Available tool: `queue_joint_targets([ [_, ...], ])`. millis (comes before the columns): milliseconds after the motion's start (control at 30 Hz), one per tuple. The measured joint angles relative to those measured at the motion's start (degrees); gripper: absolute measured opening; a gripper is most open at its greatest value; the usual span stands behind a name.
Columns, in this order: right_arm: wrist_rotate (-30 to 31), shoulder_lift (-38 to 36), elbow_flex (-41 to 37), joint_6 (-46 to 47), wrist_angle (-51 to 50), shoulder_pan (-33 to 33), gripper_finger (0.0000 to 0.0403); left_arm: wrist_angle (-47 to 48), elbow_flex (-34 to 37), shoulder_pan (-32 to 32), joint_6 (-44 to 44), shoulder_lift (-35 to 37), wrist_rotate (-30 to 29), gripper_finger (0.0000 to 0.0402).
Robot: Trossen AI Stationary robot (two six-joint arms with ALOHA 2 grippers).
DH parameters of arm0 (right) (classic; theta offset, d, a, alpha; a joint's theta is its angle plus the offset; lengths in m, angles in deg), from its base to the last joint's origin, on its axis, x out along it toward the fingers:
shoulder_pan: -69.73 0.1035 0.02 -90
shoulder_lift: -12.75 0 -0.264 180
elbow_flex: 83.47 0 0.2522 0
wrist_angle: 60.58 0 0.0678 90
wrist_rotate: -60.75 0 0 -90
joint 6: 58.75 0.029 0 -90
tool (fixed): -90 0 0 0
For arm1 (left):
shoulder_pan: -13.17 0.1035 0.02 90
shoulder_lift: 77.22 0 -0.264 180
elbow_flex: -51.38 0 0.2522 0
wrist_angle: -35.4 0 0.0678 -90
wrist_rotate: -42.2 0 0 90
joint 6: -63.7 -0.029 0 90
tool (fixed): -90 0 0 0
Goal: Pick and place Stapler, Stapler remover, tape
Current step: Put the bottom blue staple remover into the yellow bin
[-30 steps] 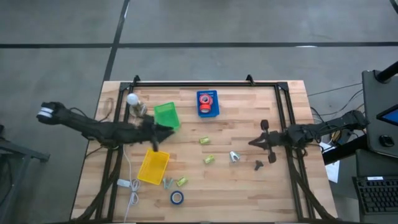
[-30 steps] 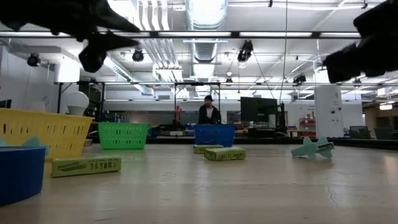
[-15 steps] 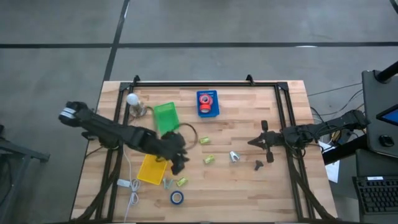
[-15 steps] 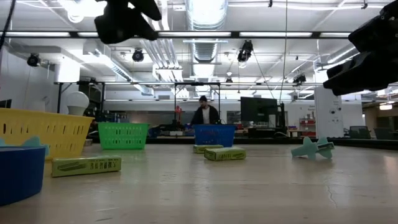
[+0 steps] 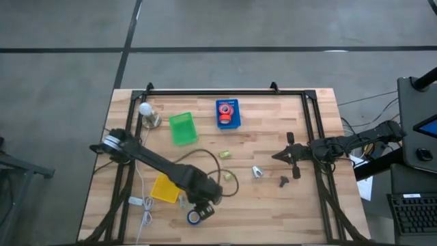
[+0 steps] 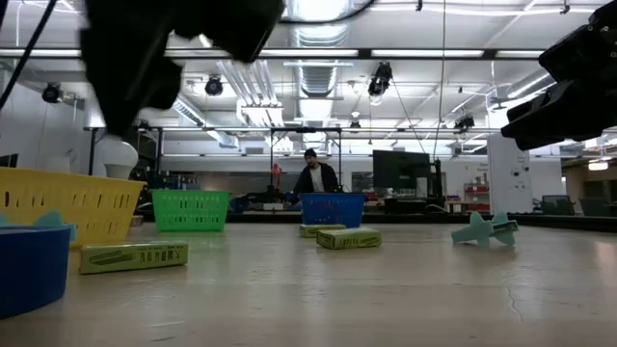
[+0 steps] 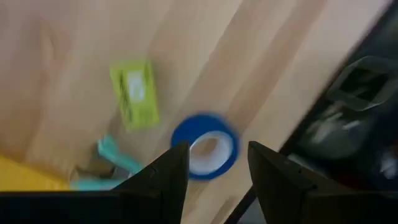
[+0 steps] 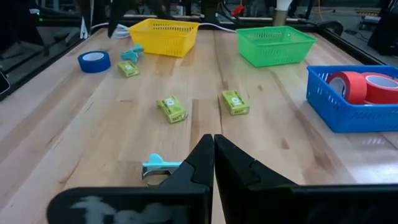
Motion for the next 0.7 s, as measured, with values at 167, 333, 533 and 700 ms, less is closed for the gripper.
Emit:
queue_joint_targets([
  [167,0.0,0.0,0.0,0.2,0.0,0.0,0.0008,6.7,-1.4,-0.3,0.1,-3.6,0.7,0.0167],
  [333,-0.3,0.0,0.0,0.2,0.0,0.0,0.0008,6.8,-1.0,-0.2,-1.3,-5.0,-0.3,0.0167],
  [533,-0.4,0.4,0.0,0.4,0.0,0.0,0.0008,11.3,-1.0,-0.2,-1.0,-5.1,-2.3,0.0167],
  [700,-0.5,1.2,0.0,0.6,0.0,0.0,0.0008,11.6,-1.0,-0.2,-0.9,-5.1,-4.3,0.0167],
])
